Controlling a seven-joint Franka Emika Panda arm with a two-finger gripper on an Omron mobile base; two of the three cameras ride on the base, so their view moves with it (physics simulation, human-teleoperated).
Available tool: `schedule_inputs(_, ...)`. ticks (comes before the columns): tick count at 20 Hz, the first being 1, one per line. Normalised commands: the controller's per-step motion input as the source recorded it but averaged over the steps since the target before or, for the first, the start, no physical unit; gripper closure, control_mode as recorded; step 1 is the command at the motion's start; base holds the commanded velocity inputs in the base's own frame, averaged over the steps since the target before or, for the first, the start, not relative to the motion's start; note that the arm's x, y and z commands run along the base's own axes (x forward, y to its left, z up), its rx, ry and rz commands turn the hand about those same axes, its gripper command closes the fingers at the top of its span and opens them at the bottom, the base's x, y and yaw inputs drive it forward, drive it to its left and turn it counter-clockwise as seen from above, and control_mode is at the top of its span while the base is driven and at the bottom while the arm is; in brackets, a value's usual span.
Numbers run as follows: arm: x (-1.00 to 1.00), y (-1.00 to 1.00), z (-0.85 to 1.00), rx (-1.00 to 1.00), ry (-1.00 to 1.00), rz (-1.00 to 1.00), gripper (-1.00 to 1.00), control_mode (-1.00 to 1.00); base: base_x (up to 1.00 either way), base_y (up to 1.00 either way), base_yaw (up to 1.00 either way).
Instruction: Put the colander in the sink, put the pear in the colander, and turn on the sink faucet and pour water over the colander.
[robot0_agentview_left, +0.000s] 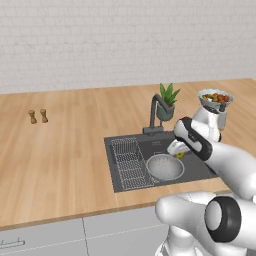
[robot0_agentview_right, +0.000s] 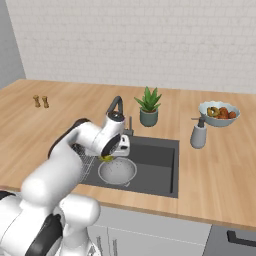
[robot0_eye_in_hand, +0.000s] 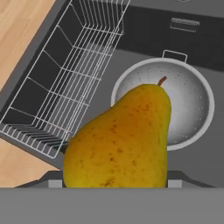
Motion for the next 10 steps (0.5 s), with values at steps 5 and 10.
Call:
schedule_inputs(5, 0.12, -0.43, -0.08, 0.03, 0.0, 0.03, 1.0, -1.0, 0.0, 0.0, 0.0)
schedule_inputs(10, 0.11, -0.03, -0.27, 0.04, 0.0, 0.08, 1.0, -1.0, 0.0, 0.0, 0.0)
